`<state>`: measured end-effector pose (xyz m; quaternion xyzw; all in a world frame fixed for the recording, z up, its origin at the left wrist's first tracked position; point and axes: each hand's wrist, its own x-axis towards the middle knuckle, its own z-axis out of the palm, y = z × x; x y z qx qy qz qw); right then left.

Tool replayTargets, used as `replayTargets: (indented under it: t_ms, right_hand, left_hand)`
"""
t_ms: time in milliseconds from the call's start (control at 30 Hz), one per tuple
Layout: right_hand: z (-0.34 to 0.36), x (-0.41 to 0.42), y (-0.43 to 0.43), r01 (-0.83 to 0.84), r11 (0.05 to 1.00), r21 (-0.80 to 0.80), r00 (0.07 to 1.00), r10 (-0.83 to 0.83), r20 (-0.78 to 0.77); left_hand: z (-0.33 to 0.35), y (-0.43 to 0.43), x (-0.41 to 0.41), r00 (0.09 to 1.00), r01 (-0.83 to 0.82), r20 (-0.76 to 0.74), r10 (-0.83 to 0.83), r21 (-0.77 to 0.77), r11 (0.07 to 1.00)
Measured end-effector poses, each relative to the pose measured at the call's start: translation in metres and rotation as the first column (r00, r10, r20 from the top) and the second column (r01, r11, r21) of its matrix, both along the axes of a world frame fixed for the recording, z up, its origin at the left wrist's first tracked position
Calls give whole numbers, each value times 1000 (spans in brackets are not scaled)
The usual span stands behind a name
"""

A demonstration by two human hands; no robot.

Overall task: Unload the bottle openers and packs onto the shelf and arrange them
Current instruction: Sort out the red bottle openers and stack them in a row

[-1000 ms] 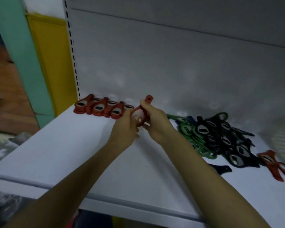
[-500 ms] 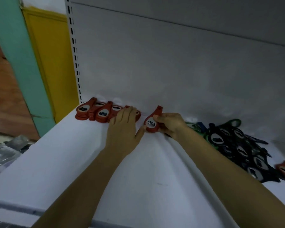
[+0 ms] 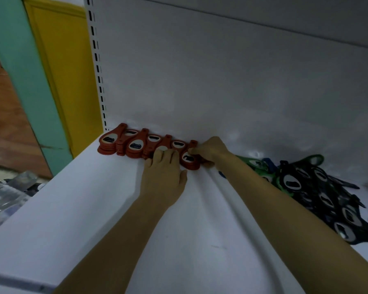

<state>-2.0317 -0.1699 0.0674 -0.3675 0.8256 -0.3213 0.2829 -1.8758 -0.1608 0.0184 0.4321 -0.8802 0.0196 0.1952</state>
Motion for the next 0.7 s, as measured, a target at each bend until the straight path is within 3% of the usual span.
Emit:
replayTargets:
  t_ms: [400,533,700]
  right_hand:
    - [-2,6,24,71,975,-212,991,-44,127]
    - [3,1,64,10,952,-307,1000,-1,31]
    - [9,-19,141,-73,883,-463,985,-8,-172]
  left_hand:
    - [9,4,2,998,28,-54,-28,-10,1000]
    - [20,21,4,963,195,-159,-219,-156,968]
    - [30,61,-26,868,476,-58,-494,-191,859]
